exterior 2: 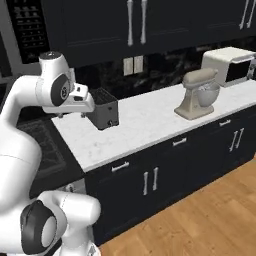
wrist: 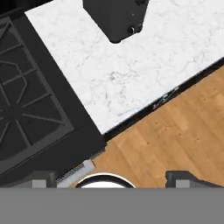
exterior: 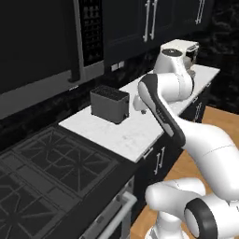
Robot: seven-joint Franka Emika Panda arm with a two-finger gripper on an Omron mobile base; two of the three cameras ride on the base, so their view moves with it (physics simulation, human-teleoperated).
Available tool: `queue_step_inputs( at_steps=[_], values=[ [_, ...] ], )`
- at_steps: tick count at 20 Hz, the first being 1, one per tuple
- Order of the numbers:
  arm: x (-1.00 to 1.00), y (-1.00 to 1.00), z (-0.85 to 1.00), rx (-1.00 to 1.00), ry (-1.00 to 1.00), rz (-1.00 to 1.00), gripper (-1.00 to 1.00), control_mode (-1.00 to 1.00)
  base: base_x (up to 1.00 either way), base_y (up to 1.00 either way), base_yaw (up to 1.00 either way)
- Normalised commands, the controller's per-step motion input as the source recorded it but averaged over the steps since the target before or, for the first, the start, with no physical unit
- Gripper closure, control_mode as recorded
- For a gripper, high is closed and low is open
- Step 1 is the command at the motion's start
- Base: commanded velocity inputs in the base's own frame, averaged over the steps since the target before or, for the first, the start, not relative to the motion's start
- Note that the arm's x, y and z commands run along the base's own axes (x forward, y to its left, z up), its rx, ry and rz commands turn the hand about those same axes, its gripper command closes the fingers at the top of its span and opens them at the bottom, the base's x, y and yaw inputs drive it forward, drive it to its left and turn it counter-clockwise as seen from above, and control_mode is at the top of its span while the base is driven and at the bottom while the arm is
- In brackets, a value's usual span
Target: Navigate to the fridge.
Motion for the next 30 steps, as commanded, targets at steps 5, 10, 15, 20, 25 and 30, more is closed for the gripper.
queue_step_inputs(
  at_steps=[5, 10, 15, 20, 25, 30],
  values=[
    [0.00, 0.00, 0.00, 0.00, 0.00, 0.00, -1.00, 1.00, -0.04, 0.00, -0.91],
    [0.00, 0.00, 0.00, 0.00, 0.00, 0.00, -1.00, 1.00, -0.03, 0.00, -0.90],
    [0.00, 0.00, 0.00, 0.00, 0.00, 0.00, -1.00, 1.00, -0.06, 0.00, -0.90],
    [0.00, 0.00, 0.00, 0.00, 0.00, 0.00, -1.00, 1.00, -0.08, -0.01, -0.89],
    [0.00, 0.00, 0.00, 0.00, 0.00, 0.00, -1.00, 1.00, -0.04, -0.08, -0.87],
    [0.00, 0.00, 0.00, 0.00, 0.00, 0.00, -1.00, 1.00, 0.00, -0.55, -0.76]
  ],
)
